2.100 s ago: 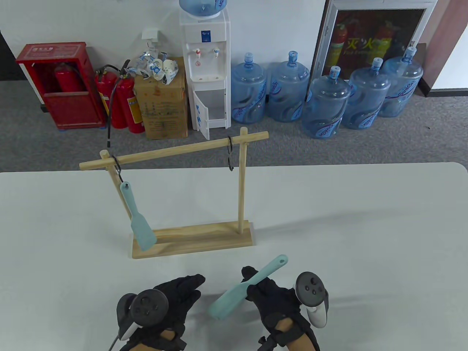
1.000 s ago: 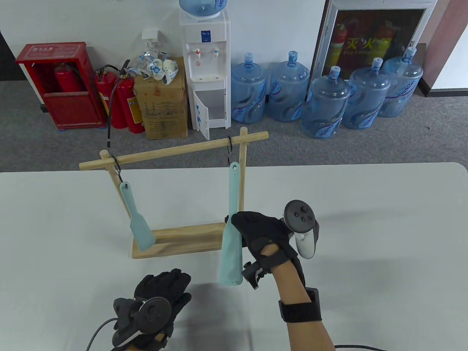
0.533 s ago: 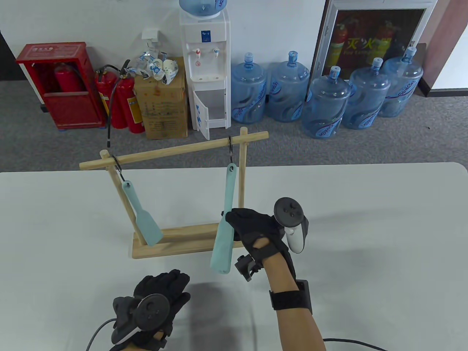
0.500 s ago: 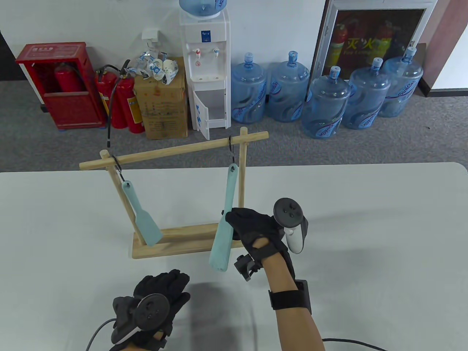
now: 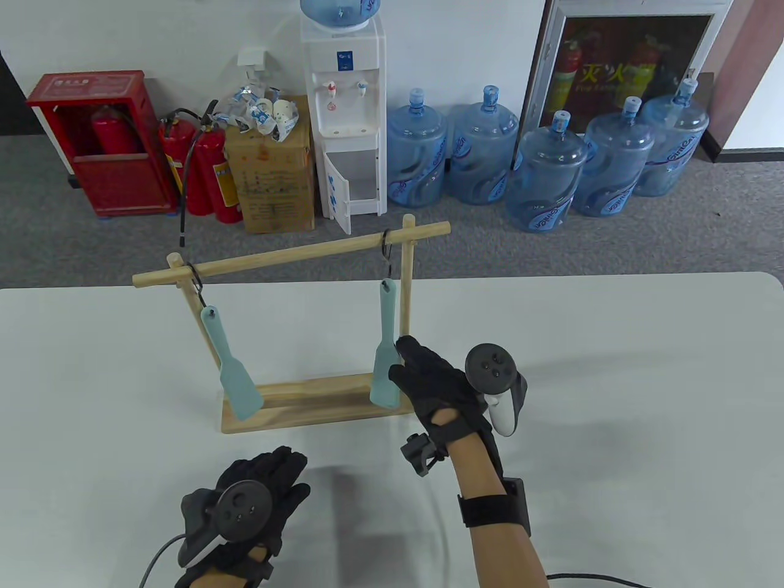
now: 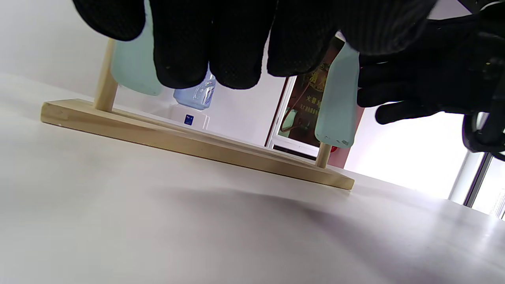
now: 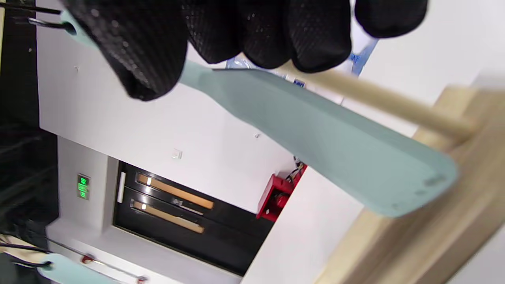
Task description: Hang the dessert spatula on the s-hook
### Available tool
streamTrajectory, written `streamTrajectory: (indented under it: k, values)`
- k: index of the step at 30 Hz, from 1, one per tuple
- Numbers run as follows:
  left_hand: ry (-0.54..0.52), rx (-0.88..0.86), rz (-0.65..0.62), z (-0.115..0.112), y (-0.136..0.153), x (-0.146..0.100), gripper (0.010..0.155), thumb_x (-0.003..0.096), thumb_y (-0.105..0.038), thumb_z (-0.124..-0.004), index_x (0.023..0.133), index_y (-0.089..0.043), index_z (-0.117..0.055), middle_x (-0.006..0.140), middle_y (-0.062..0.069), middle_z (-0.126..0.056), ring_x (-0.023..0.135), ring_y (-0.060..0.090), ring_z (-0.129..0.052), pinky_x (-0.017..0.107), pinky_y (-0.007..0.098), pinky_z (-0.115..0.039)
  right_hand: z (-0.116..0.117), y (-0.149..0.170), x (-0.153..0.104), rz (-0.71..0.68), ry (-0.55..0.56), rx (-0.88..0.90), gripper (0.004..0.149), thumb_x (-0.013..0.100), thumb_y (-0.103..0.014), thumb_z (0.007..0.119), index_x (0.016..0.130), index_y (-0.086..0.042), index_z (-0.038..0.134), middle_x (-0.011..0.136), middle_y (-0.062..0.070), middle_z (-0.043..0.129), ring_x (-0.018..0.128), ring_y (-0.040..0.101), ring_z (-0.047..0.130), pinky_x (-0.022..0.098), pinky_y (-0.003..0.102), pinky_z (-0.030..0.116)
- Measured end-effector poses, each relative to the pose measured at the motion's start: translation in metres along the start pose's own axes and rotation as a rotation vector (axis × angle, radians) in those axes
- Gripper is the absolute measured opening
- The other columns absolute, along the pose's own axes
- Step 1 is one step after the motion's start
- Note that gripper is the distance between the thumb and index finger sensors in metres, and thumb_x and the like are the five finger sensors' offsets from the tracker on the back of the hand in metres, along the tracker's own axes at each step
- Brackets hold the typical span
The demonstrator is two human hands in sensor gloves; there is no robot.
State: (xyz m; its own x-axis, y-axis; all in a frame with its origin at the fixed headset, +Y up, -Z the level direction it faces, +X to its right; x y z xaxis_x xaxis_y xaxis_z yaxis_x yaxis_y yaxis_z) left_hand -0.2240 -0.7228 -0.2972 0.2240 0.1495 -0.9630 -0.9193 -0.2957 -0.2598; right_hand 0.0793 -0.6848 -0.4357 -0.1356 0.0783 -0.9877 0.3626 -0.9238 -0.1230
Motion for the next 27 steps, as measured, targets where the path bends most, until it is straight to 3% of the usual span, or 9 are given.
streamTrajectory:
  k: [8,14,27]
  values:
    - [0.001,0.003,0.029,-0.001,0.007,0.0,0.058,0.0477,-0.056,-0.07,0.098,-0.028,-0.077,0.104,0.008,-0.083,0.09,0.041,-0.085,0.071,0.065,-0.057,-0.022,-0.027,-0.029,-0.083,0.068,-0.218,0.071,0.044,-0.041,0.084,0.105,-0.016,0.056,0.106,0.014,0.048,0.093,0.044,0.061,0.066,0.066,0.048]
    - [-0.006,-0.003,0.031,-0.001,0.008,-0.001,0.058,0.0477,-0.056,-0.07,0.099,-0.028,-0.076,0.104,0.008,-0.083,0.09,0.041,-0.085,0.071,0.065,-0.056,-0.035,-0.042,-0.062,-0.159,0.138,-0.459,0.077,0.044,-0.047,0.083,0.107,-0.018,0.051,0.108,0.013,0.042,0.097,0.044,0.055,0.068,0.066,0.044]
    - [-0.009,0.002,0.036,-0.002,0.009,-0.002,0.058,0.0478,-0.056,-0.07,0.098,-0.029,-0.076,0.104,0.008,-0.083,0.09,0.041,-0.085,0.071,0.065,-0.056,-0.044,-0.023,-0.121,-0.19,0.196,-0.713,0.079,0.044,-0.05,0.081,0.108,-0.019,0.047,0.109,0.012,0.037,0.1,0.043,0.05,0.07,0.066,0.041]
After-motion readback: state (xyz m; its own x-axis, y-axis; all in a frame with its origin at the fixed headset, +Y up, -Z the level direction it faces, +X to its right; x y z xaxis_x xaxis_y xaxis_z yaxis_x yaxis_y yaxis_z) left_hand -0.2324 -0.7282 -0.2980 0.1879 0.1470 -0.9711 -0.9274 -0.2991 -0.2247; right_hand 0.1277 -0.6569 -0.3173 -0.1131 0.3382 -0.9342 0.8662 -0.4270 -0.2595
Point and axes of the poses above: the tracker on the back of each hand, its own y axis roughly to the little-finger side, its own x axis roughly from the wrist to the fingertips, z = x × y, the point moved 4 cm from there along x, roughly from the wrist to the fingertips
